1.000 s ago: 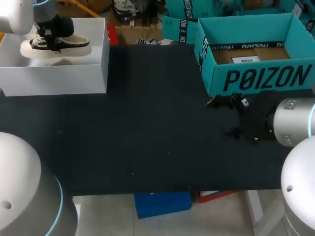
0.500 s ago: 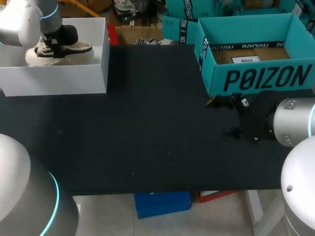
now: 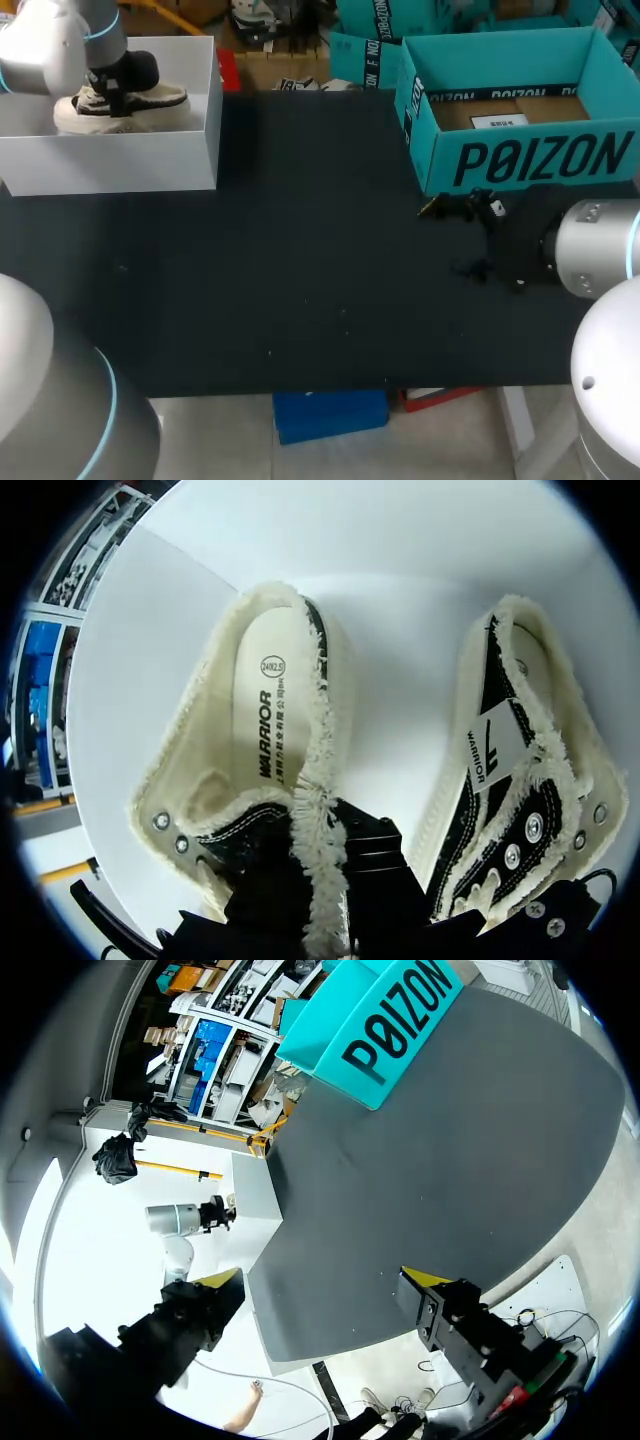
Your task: Take the shoe out of the shoebox, open the shoe tongue, remove and reinsert the insole, then place the shoe into the shoebox
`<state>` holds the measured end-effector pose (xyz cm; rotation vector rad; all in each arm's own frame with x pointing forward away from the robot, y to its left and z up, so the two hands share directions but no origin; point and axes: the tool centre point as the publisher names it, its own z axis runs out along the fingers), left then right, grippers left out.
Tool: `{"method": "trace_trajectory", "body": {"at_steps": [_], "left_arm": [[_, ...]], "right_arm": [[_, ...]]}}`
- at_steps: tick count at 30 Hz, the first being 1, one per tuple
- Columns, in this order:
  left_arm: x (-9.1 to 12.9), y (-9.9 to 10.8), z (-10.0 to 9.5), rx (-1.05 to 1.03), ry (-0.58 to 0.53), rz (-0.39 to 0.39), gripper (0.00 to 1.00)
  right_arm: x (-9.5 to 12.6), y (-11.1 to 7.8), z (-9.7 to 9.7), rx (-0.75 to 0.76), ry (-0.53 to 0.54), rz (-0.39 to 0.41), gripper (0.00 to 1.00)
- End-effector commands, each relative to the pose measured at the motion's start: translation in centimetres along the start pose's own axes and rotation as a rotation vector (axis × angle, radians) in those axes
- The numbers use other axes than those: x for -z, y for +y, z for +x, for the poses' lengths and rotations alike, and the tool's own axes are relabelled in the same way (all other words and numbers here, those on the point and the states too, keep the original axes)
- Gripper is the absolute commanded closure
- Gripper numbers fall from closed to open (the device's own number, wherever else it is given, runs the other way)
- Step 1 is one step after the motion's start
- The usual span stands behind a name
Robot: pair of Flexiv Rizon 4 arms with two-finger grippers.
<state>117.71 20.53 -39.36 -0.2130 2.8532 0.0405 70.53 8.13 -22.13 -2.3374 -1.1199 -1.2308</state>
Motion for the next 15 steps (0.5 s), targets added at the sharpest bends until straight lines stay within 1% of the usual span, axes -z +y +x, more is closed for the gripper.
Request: {"method": "trace_trajectory", "body": {"at_steps": [1, 4, 6, 12, 15], "left_arm": [[0.0, 0.0, -0.4, 0.008, 0.004, 0.004, 0.00], [0.6, -0.2, -0.1, 0.009, 0.022, 0.014, 0.00], [1.4, -0.4, 0.1, 0.012, 0.036, 0.019, 0.00], [4.9, -1.1, -1.0, 0.044, 0.072, 0.044, 0.00], [7.2, -2.1, -1.5, 0.051, 0.091, 0.067, 0.00]], "right_arm": [[-0.1, -0.7, -0.6, -0.015, 0.012, -0.155, 0.00], [-0.1, -0.7, -0.6, -0.015, 0.012, -0.155, 0.00], [-0.1, -0.7, -0.6, -0.015, 0.012, -0.155, 0.00], [-0.1, -0.7, -0.6, -0.015, 0.012, -0.155, 0.00], [-0.1, -0.7, -0.6, -0.015, 0.012, -0.155, 0.00]]}}
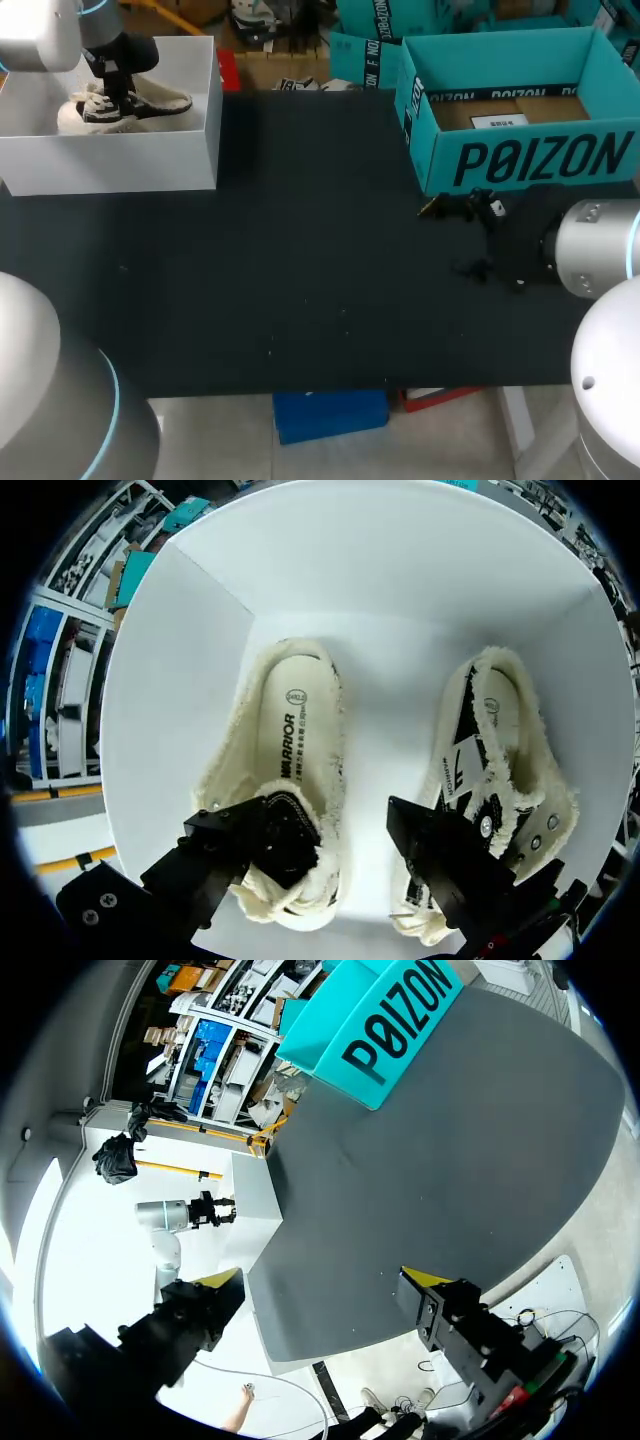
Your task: Take the shoe out of the shoebox, open the shoe tongue, remove and reinsert the insole, then place the shoe into the shoebox
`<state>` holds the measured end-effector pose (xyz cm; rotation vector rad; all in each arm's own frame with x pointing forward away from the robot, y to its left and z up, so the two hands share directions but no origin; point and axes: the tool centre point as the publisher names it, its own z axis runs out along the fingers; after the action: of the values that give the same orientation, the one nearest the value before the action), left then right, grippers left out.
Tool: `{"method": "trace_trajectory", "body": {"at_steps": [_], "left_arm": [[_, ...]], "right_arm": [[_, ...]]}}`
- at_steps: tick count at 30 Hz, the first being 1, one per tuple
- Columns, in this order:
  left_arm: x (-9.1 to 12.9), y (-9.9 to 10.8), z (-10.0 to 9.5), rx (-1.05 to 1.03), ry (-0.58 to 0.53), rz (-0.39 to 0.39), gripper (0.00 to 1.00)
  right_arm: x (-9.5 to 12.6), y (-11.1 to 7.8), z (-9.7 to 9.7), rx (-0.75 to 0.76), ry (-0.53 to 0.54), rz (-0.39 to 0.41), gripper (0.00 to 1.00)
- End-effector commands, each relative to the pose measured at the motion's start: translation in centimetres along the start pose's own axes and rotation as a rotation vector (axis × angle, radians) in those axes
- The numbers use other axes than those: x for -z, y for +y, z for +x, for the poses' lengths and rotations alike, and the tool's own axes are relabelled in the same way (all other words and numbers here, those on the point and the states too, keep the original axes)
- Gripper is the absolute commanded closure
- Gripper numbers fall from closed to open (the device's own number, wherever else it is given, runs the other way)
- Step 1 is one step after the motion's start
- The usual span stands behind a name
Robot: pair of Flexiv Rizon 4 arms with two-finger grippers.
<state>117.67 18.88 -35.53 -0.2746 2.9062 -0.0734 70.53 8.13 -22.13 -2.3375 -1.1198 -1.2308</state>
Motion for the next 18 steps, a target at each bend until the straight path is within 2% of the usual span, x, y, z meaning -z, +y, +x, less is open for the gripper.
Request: {"method": "trace_trajectory", "body": {"at_steps": [1, 6, 7, 8, 13, 14, 18], "left_arm": [[4.1, -1.0, -0.5, 0.006, 0.034, 0.001, 0.00], [6.9, -2.1, -0.1, 0.042, 0.157, 0.021, 0.00], [7.4, -2.2, 0.0, 0.052, 0.162, 0.026, 0.00], [8.9, -3.0, 0.6, 0.054, 0.170, 0.023, 0.00], [11.0, -3.2, 1.8, 0.084, 0.185, 0.023, 0.00], [12.6, -3.9, 2.6, 0.091, 0.186, 0.019, 0.00], [14.9, -4.7, 4.5, 0.096, 0.179, 0.009, 0.00]], "right_arm": [[-0.1, -0.7, -0.6, -0.015, 0.012, -0.155, 0.00], [-0.1, -0.7, -0.6, -0.015, 0.012, -0.155, 0.00], [-0.1, -0.7, -0.6, -0.015, 0.012, -0.155, 0.00], [-0.1, -0.7, -0.6, -0.015, 0.012, -0.155, 0.00], [-0.1, -0.7, -0.6, -0.015, 0.012, -0.155, 0.00], [-0.1, -0.7, -0.6, -0.015, 0.012, -0.155, 0.00], [-0.1, -0.7, -0.6, -0.015, 0.012, -0.155, 0.00]]}}
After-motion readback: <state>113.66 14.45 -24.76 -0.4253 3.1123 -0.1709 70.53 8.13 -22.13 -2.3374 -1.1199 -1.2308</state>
